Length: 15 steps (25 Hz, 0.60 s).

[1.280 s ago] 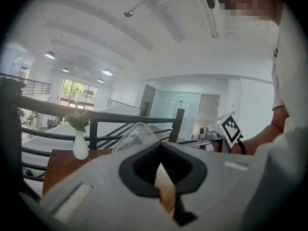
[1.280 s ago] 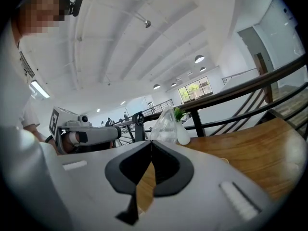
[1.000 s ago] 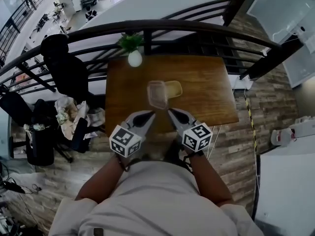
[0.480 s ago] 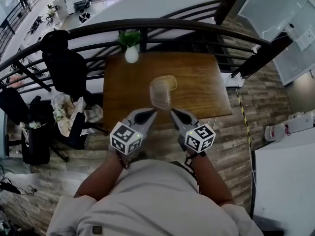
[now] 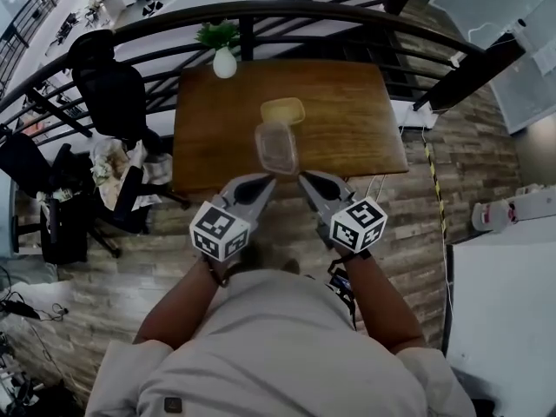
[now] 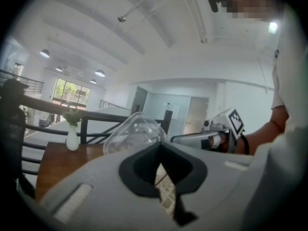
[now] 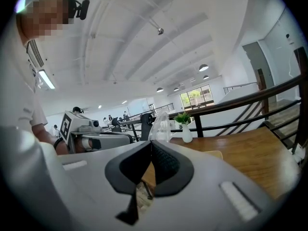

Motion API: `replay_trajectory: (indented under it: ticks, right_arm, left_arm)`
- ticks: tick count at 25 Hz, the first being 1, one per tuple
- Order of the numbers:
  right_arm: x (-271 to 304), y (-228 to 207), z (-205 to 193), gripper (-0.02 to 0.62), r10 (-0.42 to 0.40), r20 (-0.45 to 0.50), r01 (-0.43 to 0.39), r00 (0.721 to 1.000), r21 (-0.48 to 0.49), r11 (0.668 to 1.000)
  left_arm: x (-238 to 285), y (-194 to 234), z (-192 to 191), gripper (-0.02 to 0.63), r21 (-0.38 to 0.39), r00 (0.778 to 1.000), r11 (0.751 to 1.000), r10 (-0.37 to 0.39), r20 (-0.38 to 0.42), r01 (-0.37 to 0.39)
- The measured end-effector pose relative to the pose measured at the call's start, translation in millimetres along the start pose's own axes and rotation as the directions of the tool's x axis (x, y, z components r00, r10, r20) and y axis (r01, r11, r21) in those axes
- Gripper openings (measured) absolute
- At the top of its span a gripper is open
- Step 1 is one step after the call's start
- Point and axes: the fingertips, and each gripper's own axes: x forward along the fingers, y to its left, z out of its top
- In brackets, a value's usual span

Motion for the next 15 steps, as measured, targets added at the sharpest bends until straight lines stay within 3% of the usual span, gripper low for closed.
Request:
replay_trajectory:
  ticks: [15]
  right_arm:
    - [-102.6,31.6,-47.7,0.006,0.106,-0.033,-0.107,0.994,-0.023,0.994]
  left_arm:
    - [-3.2,-103.3,-44.6,0.003,-0.016,0.995,0.995,0.103,-0.001,-0.103]
